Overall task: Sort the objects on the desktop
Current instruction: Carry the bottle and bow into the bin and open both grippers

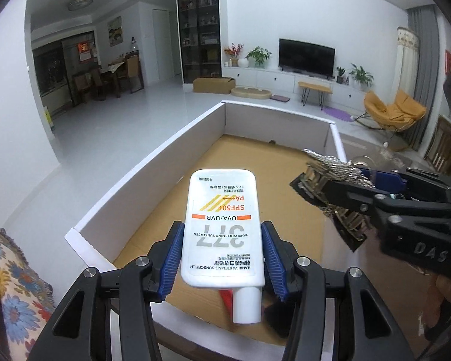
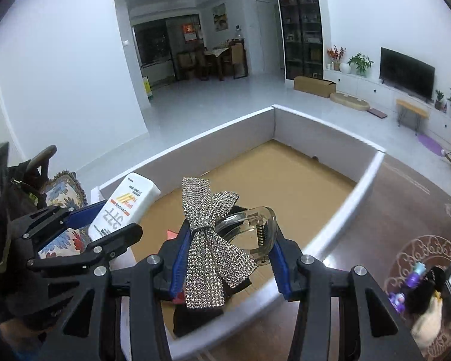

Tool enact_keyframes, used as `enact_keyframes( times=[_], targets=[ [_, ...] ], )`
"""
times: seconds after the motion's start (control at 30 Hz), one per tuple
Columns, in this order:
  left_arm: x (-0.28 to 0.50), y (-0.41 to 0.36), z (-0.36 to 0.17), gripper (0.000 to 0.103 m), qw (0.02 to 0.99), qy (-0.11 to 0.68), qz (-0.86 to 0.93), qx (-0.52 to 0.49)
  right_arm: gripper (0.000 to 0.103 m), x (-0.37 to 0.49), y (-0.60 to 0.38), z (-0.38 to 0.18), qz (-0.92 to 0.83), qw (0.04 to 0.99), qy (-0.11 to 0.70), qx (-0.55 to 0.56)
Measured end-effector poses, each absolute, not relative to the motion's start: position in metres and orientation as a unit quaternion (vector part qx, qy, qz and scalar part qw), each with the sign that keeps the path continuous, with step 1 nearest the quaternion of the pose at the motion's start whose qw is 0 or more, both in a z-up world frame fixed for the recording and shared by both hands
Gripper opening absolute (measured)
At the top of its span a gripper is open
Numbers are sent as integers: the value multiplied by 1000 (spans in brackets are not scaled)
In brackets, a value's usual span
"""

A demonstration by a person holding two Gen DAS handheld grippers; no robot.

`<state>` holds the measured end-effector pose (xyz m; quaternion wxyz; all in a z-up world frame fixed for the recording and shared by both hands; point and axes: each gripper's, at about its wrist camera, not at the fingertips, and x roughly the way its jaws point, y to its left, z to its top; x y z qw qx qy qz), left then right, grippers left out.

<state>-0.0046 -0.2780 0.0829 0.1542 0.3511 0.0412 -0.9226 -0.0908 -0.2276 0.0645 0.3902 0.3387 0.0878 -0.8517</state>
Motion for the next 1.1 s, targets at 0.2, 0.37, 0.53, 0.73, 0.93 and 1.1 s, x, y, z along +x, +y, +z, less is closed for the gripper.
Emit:
enact_keyframes(
  times=[0.2, 0.37, 0.53, 0.73, 0.93, 1.1],
  targets=[
    [-18, -286, 70, 51, 165, 34, -914, 368, 48, -104, -251, 37, -846, 379, 116, 356],
    [-28, -288, 60, 51, 170, 27, -909, 380, 49, -109, -253, 17, -842, 374, 121, 369],
    [-36, -291, 53, 58, 178, 30, -902, 392, 80, -112, -245, 6, -847, 360, 123, 371],
    [-29, -292, 57, 89, 191, 37, -906, 375, 94, -108, -221, 19, -863, 350, 105, 350],
    [-24, -272, 64, 90, 190, 11, -910, 367, 95, -98, -189, 29, -875, 336, 81, 338],
    [-5, -249, 72, 90, 160, 16, -919, 359, 102, -81, -147, 26, -889, 308, 85, 327]
  ],
)
